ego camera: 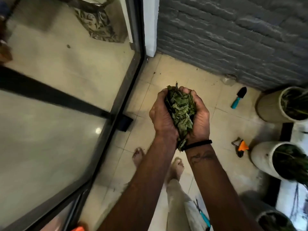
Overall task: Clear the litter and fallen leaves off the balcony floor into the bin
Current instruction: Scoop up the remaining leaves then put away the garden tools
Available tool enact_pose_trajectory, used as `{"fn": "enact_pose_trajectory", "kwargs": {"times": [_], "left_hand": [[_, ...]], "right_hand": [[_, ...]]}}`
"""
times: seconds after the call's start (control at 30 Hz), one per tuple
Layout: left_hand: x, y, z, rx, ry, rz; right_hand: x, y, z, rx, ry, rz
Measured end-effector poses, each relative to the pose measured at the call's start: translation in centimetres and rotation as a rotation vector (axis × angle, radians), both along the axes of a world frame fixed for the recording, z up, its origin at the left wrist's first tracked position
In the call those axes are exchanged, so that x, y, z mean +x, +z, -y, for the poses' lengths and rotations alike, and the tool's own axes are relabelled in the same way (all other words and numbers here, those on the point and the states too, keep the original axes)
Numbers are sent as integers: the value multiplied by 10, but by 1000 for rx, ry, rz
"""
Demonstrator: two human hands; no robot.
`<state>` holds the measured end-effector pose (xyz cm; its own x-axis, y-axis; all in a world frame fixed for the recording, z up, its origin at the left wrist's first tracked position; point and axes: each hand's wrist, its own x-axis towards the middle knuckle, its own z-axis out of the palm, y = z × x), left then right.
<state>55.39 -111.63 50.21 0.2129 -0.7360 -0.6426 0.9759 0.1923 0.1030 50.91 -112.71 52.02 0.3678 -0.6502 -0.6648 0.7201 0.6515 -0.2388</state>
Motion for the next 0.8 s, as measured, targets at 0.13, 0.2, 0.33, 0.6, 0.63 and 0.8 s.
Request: {"fn": "enact_pose_trajectory", "kwargs": {"times": [0.13,0.2,0.33,0.6,0.63,0.8], "left_hand": [[12,37,-74,-12,24,-35],[15,47,-113,-50,83,-74],[24,54,-213,27,179,-41],[-1,76,-417,80,447,-83],[-7,66,-460,130,507,-83],[-29,26,-646,277,656,-204]], "right_hand": [[10,38,-74,11,21,83],[13,48,-110,-13,62,67],[24,61,-208,-41,177,-28],[6,72,-400,41,406,-16],[3,68,-440,64,461,-11],[-11,47,-618,192,706,-89]]}}
